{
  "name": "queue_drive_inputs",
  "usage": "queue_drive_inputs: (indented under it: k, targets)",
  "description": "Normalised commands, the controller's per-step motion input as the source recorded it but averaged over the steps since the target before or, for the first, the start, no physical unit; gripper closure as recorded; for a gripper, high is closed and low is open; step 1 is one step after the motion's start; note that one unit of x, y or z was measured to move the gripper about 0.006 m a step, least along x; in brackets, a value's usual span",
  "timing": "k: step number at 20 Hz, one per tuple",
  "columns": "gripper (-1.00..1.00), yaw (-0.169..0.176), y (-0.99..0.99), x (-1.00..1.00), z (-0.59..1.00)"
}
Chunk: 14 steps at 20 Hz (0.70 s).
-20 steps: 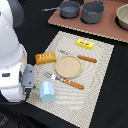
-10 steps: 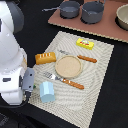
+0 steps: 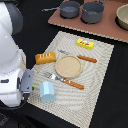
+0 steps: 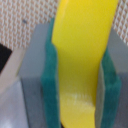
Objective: Interact with the objects in diverse but meaningful ways.
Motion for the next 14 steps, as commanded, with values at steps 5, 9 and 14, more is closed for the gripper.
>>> queue_drive_inputs:
  k: [5,9,14]
  targets:
    - [1.0,0.004,0.17,-0.13,1.0]
    - [1.0,0.029,0.33,0.06,1.0]
    - [1.0,0.023,0.38,0.43,0.81]
